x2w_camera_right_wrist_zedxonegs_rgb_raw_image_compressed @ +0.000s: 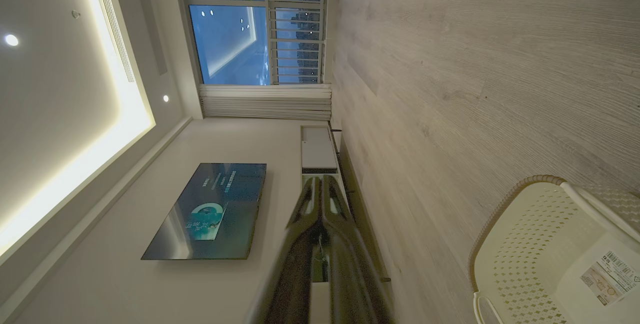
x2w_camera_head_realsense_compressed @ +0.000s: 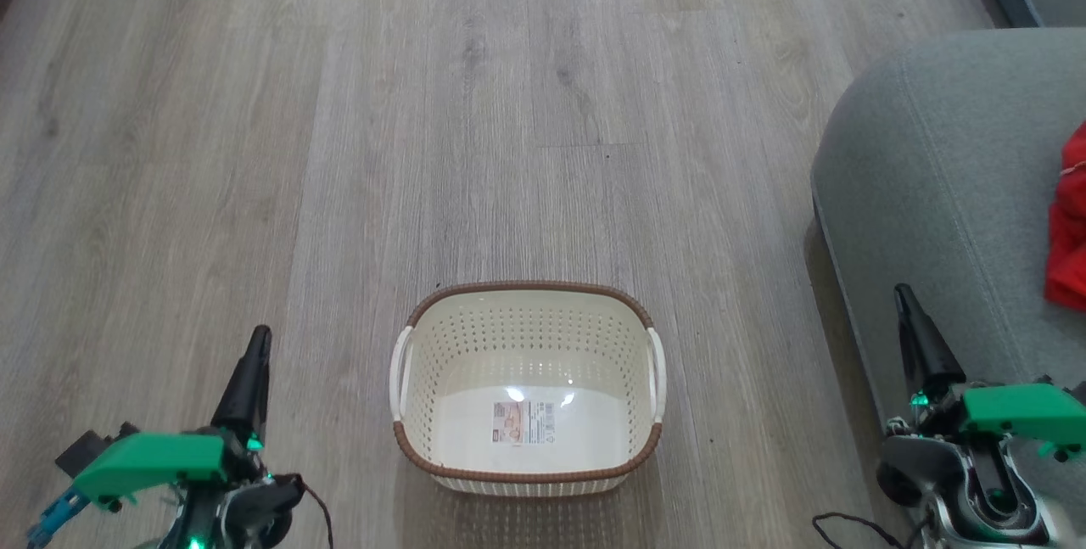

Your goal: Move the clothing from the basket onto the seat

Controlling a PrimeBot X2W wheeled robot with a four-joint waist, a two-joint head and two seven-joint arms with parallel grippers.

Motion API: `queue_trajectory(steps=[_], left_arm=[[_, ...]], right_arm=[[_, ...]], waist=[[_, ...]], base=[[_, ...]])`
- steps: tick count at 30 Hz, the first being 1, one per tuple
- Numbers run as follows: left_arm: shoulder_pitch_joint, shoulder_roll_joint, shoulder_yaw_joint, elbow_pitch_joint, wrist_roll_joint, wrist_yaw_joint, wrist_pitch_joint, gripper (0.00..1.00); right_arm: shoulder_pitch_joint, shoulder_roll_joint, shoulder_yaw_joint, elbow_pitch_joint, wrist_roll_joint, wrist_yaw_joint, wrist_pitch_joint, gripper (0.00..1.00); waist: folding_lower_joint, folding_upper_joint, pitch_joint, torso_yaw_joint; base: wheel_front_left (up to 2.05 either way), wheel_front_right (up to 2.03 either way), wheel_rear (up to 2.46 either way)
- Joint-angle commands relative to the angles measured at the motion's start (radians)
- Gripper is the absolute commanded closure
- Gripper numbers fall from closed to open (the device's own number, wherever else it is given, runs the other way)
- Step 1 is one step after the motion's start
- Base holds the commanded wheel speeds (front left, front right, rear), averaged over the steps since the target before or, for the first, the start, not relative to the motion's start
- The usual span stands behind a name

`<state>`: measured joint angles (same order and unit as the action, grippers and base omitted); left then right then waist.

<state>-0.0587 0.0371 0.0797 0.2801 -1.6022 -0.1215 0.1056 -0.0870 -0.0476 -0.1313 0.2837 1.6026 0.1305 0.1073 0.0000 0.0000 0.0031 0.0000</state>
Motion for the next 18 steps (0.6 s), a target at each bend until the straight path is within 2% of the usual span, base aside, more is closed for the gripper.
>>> queue_trajectory(steps=[1, 18], left_arm=[[-0.049, 0.013, 0.034, -0.035, -0.007, -0.009, 0.008, 1.0], [-0.049, 0.013, 0.034, -0.035, -0.007, -0.009, 0.008, 1.0]], right_arm=[[-0.021, -0.003, 0.018, -0.039, 0.006, 0.0, 0.006, 1.0], [-0.021, -0.003, 0.018, -0.039, 0.006, 0.0, 0.006, 1.0]], waist=[[0.0, 0.0, 0.0, 0.0], [0.0, 0.0, 0.0, 0.0]], base=[[0.0, 0.0, 0.0], [0.0, 0.0, 0.0]])
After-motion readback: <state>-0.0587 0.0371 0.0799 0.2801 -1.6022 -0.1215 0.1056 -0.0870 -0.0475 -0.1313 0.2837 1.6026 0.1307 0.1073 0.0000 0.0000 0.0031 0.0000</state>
